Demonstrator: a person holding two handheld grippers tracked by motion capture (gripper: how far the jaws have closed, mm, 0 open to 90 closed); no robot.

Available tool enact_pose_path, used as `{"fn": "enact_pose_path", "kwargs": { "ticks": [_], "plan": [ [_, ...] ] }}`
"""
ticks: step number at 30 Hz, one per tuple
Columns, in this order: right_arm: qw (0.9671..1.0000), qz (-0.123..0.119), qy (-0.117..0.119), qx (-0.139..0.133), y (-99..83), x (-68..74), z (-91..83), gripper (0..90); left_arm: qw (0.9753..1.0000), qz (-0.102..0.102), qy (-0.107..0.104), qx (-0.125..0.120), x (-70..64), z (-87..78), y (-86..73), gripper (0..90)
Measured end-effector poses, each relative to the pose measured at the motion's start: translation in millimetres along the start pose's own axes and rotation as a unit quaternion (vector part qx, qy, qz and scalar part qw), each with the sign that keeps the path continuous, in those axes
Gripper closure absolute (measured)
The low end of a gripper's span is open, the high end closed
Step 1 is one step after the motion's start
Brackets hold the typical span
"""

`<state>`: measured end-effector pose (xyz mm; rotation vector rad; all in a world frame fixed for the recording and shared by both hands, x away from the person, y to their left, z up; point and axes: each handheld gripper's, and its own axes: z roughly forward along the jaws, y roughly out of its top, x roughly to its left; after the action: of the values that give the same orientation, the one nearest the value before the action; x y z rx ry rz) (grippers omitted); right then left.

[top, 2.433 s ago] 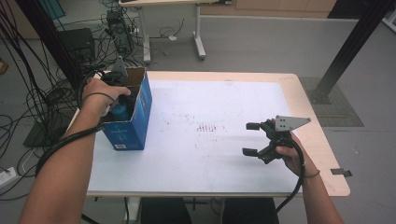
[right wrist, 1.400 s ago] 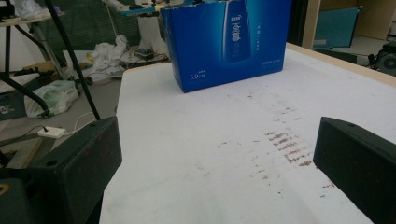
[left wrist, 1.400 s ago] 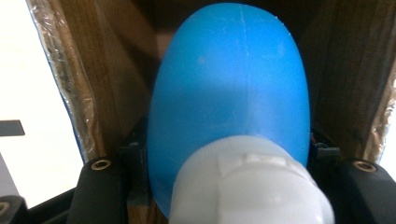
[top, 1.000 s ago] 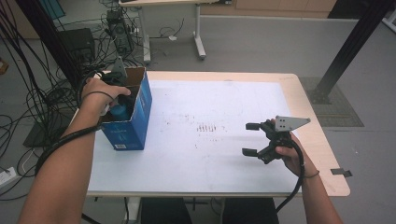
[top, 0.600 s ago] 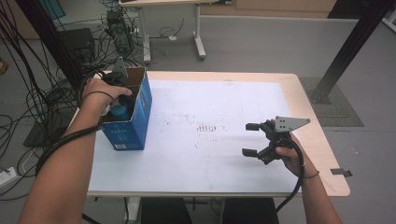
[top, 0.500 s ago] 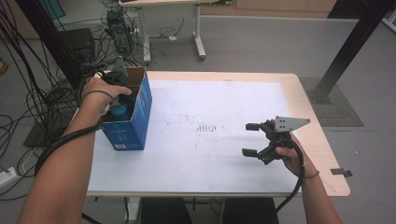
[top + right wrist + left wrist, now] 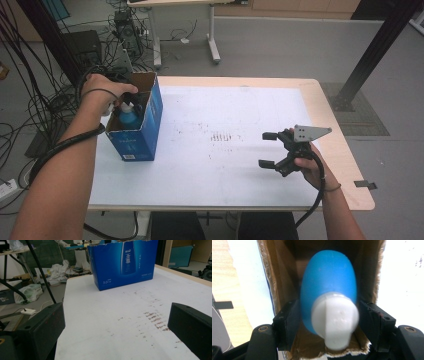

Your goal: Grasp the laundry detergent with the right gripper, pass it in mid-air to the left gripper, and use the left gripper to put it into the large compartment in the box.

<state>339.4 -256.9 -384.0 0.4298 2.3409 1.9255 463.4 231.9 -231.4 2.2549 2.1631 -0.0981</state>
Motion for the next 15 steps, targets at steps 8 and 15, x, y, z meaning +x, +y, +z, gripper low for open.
{"fn": "enact_pose_path", "kwargs": {
  "ticks": [8, 15],
  "plan": [
    [1.0000, -0.001, 0.001, 0.000, 0.9, 0.5, 0.6, 1.0, 0.9998, 0.007, 0.008, -0.016, -5.9, -24.2, -2.3, 33.6],
    [1.0000, -0.003, -0.001, 0.002, 2.6, -0.2, -0.1, 1.0, 0.9993, 0.018, 0.014, -0.029, -11.4, -39.8, -7.8, 29.4]
  ]
}}
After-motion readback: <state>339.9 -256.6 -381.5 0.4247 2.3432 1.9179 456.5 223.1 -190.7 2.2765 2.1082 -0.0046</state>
